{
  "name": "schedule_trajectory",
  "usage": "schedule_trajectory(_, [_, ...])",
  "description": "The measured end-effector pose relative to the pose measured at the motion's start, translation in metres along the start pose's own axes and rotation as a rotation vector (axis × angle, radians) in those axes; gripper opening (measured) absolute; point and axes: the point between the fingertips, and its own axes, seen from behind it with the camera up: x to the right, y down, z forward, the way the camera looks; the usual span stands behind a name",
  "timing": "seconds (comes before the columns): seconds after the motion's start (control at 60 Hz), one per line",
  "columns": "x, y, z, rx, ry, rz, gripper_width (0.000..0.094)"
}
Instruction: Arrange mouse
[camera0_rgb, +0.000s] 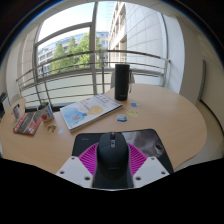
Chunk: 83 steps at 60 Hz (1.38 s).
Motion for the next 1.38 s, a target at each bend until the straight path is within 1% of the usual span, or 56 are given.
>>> schedule_trajectory(0.083, [0.016,0.025,0.012,-0.057,0.003,-0.009,0.0421])
schedule_trajectory(0.2, [0.02,0.051,0.025,-0.114,-0.017,0.022,0.0525])
schedule_trajectory(0.233, [0.019,0.047,0.022,-0.106,-0.021,0.024,0.0555])
schedule_trajectory(0.267, [0.021,0.046,0.021,-0.094,-0.015,0.014,0.0623])
schedule_trajectory(0.333, [0.023,0.043,0.013,-0.093,0.0,-0.014,0.083])
schedule_trajectory(0.35, [0.024,0.039,0.007,-0.094,-0.002,-0.018,0.0857])
schedule_trajectory(0.383, [0.022,0.038,0.003,-0.085,0.004,-0.018,0.0827])
schedule_trajectory(0.5, [0.021,0.028,-0.037,-0.06,0.032,-0.024,0.0854])
schedule_trajectory(0.567, [0.021,0.025,-0.07,-0.051,0.059,-0.037,0.0846])
schedule_trajectory(0.733, [0.013,0.018,-0.163,0.01,0.092,-0.045,0.0844])
schedule_trajectory(0.9, [0.0,0.03,-0.252,0.045,0.108,-0.048,0.0844])
schedule_trajectory(1.05, [-0.014,0.047,-0.314,0.054,0.112,-0.07,0.0846])
schedule_trajectory(1.217, [-0.021,0.063,-0.353,0.058,0.114,-0.073,0.0844])
schedule_trajectory(1.383, [-0.024,0.068,-0.363,0.065,0.118,-0.099,0.0843])
